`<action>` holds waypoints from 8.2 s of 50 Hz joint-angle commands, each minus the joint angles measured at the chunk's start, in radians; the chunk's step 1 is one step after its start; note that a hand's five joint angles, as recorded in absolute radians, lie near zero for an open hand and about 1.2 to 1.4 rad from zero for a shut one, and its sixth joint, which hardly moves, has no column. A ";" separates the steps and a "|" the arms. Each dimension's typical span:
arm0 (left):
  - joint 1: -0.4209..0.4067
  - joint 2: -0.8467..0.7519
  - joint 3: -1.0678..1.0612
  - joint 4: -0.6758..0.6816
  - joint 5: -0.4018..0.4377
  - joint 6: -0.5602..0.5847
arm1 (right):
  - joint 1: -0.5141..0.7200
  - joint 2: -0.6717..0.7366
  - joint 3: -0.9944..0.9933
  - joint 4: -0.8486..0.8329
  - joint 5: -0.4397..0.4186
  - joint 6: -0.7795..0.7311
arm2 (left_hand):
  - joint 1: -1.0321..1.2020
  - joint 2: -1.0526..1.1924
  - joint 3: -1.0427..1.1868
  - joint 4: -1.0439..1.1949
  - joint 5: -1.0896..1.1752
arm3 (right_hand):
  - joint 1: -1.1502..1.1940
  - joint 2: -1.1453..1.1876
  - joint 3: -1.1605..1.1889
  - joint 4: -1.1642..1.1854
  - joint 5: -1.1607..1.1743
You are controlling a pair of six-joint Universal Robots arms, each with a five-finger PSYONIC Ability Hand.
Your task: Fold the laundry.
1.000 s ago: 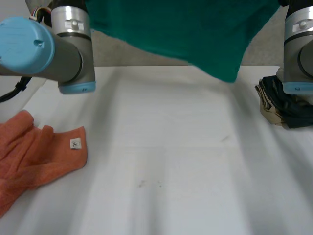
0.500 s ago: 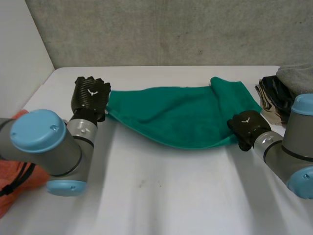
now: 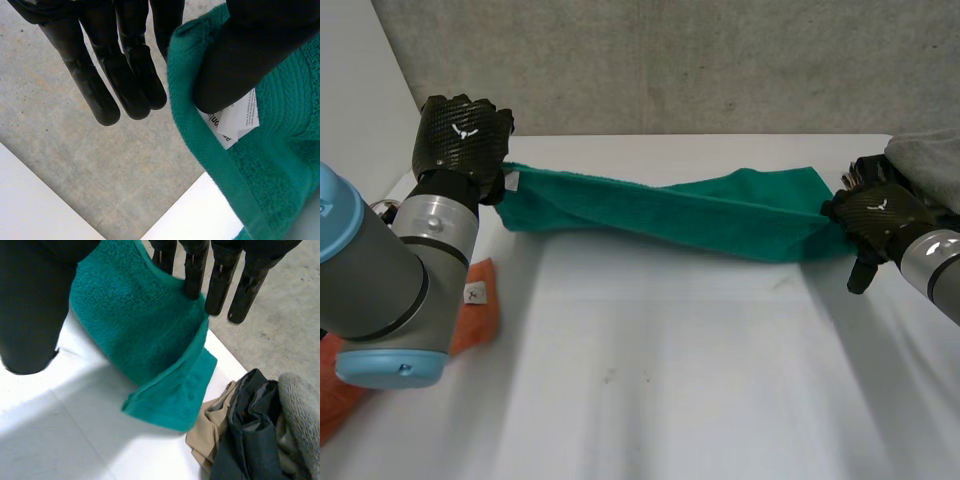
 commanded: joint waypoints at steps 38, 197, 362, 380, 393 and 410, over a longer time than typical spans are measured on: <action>0.061 -0.108 0.029 0.000 -0.001 -0.002 | -0.087 0.193 -0.134 0.181 0.017 0.294 | 0.248 0.197 0.203 0.194 0.249 | -0.076 -0.088 -0.091 -0.086 -0.084; -0.017 -0.323 0.069 -0.049 0.034 0.055 | -0.129 0.359 -0.086 -0.238 -0.012 -0.116 | -0.953 -1.003 -0.997 -1.006 -0.952 | 0.581 0.569 0.566 0.571 0.573; -0.307 -0.699 0.645 -0.489 -0.087 -0.049 | 0.355 0.470 -0.444 0.095 0.160 0.344 | -0.903 -0.953 -0.947 -0.956 -0.902 | -0.166 -0.178 -0.181 -0.175 -0.174; -0.266 -0.455 0.644 -0.483 -0.025 -0.051 | 0.358 0.163 -0.333 0.095 0.207 0.328 | -0.909 -0.959 -0.953 -0.962 -0.908 | -0.166 -0.178 -0.181 -0.175 -0.174; -0.134 -0.301 0.586 -0.570 0.501 -0.216 | 0.526 0.127 0.016 -0.229 0.210 0.423 | -0.900 -0.950 -0.944 -0.953 -0.899 | -0.166 -0.178 -0.181 -0.175 -0.174; -0.111 -0.298 0.537 -0.613 0.611 -0.267 | 0.568 0.348 -0.026 -0.508 0.285 0.186 | -0.891 -0.942 -0.936 -0.944 -0.890 | -0.166 -0.178 -0.181 -0.175 -0.174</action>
